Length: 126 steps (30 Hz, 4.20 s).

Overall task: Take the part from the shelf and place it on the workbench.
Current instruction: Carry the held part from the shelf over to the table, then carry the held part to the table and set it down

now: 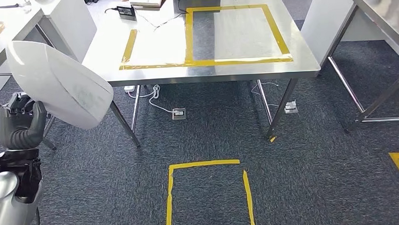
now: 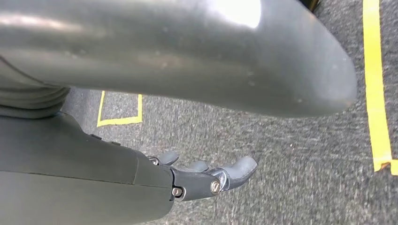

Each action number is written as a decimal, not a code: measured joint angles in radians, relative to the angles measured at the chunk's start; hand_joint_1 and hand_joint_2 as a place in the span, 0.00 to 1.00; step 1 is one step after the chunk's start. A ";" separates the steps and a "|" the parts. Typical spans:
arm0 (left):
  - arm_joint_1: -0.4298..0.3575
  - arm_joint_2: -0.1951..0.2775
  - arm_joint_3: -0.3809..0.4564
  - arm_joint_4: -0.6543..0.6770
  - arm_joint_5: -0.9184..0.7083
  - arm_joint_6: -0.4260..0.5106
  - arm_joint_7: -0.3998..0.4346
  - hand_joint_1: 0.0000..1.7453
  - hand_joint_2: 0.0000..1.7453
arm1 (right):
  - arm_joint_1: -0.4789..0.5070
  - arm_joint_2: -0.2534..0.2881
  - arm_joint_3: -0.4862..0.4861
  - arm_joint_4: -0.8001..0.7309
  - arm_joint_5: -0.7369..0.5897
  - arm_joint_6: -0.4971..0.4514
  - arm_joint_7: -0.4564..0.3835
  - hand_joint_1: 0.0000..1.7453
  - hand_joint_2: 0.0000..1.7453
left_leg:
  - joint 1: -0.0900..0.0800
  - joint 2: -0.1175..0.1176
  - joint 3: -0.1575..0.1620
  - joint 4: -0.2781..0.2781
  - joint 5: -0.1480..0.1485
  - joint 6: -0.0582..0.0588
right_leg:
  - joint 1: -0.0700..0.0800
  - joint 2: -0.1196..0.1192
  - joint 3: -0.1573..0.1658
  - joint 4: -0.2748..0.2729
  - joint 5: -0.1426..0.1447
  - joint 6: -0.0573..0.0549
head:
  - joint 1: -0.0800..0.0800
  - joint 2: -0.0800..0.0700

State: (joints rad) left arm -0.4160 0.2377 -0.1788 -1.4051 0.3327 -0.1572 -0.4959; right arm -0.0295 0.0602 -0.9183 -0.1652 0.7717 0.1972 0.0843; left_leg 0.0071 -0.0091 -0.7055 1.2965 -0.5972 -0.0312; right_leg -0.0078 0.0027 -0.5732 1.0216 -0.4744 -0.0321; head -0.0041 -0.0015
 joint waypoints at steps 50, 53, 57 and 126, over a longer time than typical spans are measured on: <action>-0.160 -0.081 -0.100 0.178 -0.098 0.006 0.035 1.00 1.00 | 0.003 -0.002 -0.011 0.002 0.022 0.015 -0.001 0.00 0.00 | -0.007 -0.001 0.153 -0.263 0.097 0.056 | 0.001 0.003 -0.110 0.103 -0.001 0.056 | 0.001 0.000; -0.165 -0.080 -0.109 0.195 -0.102 0.006 0.034 1.00 1.00 | 0.005 -0.004 -0.011 0.004 0.025 0.015 -0.001 0.00 0.00 | -0.010 -0.003 0.169 -0.259 0.075 0.039 | 0.008 0.001 -0.090 0.016 0.050 0.038 | 0.001 0.000; -0.167 -0.080 -0.121 0.206 -0.105 0.006 0.032 1.00 1.00 | 0.004 -0.005 -0.011 0.004 0.029 0.015 -0.001 0.00 0.00 | -0.007 -0.001 0.145 -0.194 0.066 0.019 | 0.003 0.001 -0.055 0.005 0.039 0.011 | 0.000 0.000; -0.284 -0.168 -0.296 0.510 -0.325 0.021 0.041 1.00 1.00 | -0.002 -0.004 -0.041 0.005 0.039 0.020 0.021 0.00 0.00 | -0.013 0.005 0.156 -0.279 0.097 0.056 | 0.005 0.008 -0.055 0.002 0.038 0.029 | 0.002 0.000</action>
State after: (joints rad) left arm -0.7004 0.0700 -0.4747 -0.8947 0.0079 -0.1357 -0.4546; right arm -0.0311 0.0558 -0.9592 -0.1602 0.8109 0.2168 0.1058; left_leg -0.0062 -0.0040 -0.5497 1.0177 -0.5004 0.0244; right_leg -0.0032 0.0109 -0.6280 1.0234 -0.4362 -0.0034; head -0.0019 -0.0015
